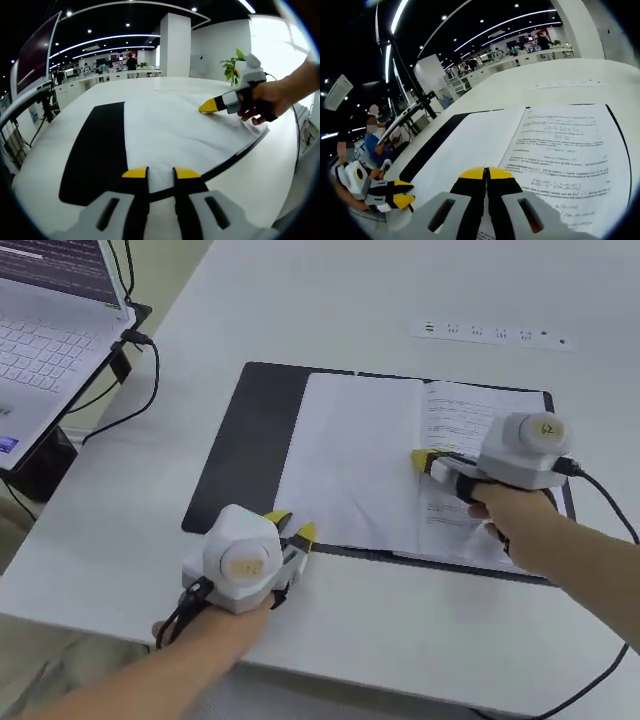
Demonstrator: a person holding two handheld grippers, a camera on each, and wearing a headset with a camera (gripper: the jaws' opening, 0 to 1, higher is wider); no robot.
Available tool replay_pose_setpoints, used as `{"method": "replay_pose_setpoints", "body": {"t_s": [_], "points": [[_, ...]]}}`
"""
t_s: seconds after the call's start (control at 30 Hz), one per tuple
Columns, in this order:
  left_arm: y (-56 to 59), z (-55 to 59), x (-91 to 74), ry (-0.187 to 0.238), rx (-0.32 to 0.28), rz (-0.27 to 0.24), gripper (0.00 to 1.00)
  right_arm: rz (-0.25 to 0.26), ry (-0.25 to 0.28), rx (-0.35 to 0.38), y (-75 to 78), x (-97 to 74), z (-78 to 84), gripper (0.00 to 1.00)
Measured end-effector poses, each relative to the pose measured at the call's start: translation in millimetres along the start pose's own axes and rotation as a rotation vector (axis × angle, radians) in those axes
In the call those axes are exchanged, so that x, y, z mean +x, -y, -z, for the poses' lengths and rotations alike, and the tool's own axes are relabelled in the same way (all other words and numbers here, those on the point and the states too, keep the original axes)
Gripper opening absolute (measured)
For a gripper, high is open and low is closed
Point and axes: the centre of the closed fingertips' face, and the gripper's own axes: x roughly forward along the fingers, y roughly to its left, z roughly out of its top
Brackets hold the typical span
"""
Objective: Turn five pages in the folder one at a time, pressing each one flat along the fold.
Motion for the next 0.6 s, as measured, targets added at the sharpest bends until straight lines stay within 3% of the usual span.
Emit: {"method": "replay_pose_setpoints", "body": {"t_s": [0.27,0.6], "points": [[0.4,-1.4,-1.3,0.004,-0.007,-0.007,0.17,-0.027,-0.021,0.019,-7.4,-16.3,18.4,0.0],[1.0,-2.2,-3.1,0.006,-0.015,-0.006,0.17,-0.044,-0.04,-0.022,-23.9,-32.1,39.2,0.0]]}}
